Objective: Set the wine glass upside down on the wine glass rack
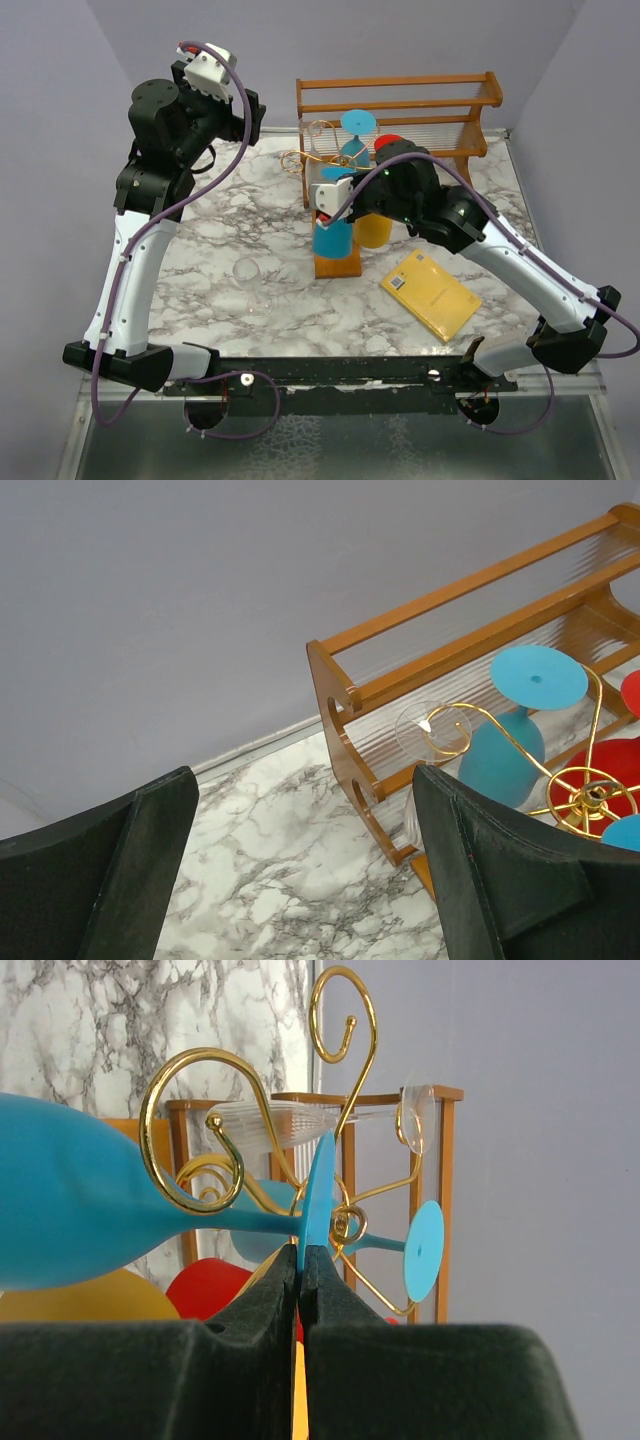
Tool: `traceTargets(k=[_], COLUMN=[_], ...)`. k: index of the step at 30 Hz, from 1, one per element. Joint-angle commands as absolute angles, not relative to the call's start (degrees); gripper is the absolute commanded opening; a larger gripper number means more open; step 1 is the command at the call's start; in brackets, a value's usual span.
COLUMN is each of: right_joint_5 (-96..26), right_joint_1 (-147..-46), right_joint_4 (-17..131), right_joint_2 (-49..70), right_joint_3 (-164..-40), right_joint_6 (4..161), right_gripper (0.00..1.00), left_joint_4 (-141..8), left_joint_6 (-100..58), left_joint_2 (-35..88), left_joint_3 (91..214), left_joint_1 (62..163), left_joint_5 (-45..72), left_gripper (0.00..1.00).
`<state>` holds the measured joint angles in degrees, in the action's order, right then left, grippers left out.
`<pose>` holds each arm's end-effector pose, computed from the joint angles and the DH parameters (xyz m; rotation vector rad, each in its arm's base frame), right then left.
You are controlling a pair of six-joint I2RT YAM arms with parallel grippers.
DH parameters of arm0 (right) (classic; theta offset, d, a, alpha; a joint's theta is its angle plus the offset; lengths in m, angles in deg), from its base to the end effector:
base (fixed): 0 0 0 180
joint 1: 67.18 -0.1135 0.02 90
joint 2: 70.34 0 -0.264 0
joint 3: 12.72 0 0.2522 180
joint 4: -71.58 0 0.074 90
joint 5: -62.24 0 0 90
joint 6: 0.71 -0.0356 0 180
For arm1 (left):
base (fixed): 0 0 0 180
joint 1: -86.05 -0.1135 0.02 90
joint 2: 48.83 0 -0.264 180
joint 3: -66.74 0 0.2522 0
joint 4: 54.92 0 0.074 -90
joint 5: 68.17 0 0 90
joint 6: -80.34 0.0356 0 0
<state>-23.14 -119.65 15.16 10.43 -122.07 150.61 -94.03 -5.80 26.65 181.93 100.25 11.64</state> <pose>0.1826 0.2329 0.4436 -1.6975 1.1666 -0.1786 0.2475 -0.0691 0.5313 0.3839 1.5196 -0.2808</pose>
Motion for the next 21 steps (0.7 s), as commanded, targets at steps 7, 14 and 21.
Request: traceTargets(k=[7, 14, 21], right_joint_5=[-21.4, -21.8, -24.0], right_joint_1=[-120.8, -121.6, -122.6], right_joint_4=[20.1, 20.3, 18.8], right_joint_2=[12.6, 13.4, 14.1], right_joint_3=[-124.4, -125.4, -126.9], right_joint_6=[149.9, 149.4, 148.3], right_gripper=[0.01, 0.01, 0.01], left_joint_4=[-92.6, -92.6, -92.6], left_joint_6=[-5.0, -4.9, -4.8], left_joint_2=[25.7, 25.5, 25.6], left_joint_3=[181.1, 181.1, 181.1], left_joint_1=[99.9, 99.9, 99.9], left_joint_5=[10.0, 9.9, 10.0], left_gripper=[0.91, 0.91, 0.91])
